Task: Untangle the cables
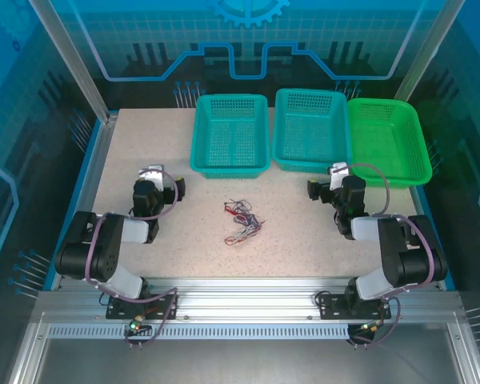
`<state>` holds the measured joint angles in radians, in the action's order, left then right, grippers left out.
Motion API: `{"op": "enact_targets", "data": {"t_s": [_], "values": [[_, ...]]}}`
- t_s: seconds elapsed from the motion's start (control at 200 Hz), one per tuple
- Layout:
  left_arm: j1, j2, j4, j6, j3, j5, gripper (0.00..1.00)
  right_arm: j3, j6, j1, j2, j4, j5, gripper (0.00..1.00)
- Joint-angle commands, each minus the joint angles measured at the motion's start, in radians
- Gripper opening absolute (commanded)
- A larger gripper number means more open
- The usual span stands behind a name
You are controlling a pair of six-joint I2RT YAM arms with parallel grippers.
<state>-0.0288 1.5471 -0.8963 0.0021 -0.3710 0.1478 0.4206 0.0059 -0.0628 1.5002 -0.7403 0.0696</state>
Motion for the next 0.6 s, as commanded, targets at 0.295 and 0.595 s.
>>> {"op": "enact_targets", "data": {"t_s": [0.295,0.595], "values": [[0.024,0.002,-0.014,-0.004,-0.016,-0.066,0.99,0.018,-0.01,0.003,0.003,0.001,-0.01,1.0],[0.024,0.001,-0.016,-0.005,-0.015,-0.068,0.99,0.024,-0.022,0.007,-0.004,0.016,-0.053,1.0]]}}
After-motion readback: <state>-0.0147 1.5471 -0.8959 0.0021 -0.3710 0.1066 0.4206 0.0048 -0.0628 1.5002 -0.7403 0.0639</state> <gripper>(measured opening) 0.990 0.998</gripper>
